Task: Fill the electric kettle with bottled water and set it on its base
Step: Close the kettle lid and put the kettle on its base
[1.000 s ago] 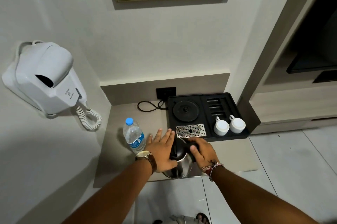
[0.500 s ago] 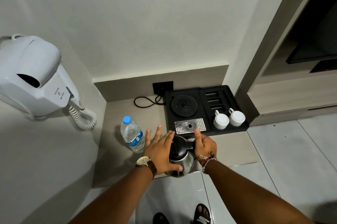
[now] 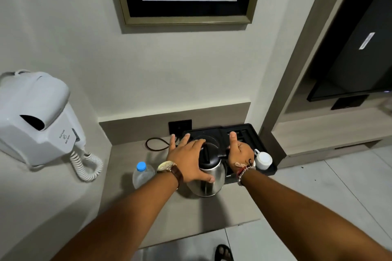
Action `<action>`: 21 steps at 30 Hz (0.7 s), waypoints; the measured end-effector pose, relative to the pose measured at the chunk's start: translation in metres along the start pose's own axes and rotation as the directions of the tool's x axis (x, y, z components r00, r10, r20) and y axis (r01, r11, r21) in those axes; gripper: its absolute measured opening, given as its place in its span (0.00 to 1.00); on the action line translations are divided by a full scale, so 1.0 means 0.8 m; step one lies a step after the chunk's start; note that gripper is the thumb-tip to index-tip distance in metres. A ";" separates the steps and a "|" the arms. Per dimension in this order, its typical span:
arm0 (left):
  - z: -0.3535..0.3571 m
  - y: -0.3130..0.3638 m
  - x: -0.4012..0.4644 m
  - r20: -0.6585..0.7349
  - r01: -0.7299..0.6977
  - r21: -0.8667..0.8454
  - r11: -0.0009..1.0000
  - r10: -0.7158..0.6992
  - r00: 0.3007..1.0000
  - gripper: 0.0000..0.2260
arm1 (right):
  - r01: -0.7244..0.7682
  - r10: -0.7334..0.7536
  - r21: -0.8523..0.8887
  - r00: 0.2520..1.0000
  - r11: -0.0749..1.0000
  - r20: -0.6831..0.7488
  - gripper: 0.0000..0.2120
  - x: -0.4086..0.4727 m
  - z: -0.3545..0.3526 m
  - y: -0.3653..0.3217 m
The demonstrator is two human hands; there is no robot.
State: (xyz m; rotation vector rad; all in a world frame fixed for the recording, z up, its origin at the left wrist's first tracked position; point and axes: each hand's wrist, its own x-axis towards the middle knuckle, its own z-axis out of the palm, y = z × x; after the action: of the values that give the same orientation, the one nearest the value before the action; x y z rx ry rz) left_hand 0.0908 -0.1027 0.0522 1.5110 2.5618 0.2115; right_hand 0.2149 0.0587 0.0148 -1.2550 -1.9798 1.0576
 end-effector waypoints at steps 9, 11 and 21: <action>-0.024 -0.023 0.153 0.058 0.083 0.002 0.997 -0.083 0.995 0.62 | 0.020 -0.018 -0.028 0.997 0.999 0.071 0.37 0.144 0.038 -0.033; -0.019 -0.028 0.179 0.088 0.104 0.013 0.994 -0.105 0.991 0.62 | 0.015 -0.013 -0.020 0.995 1.000 0.100 0.37 0.169 0.053 -0.025; 0.012 -0.038 0.223 0.156 0.146 0.044 0.988 -0.152 0.976 0.60 | 0.011 -0.016 0.027 0.984 1.000 0.180 0.35 0.212 0.090 0.012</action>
State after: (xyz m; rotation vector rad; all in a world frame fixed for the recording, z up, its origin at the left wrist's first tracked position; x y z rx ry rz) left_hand -0.0184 0.0395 0.0253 1.2815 2.5465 0.0298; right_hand 0.0943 0.1933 -0.0240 -1.1661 -2.0980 1.2240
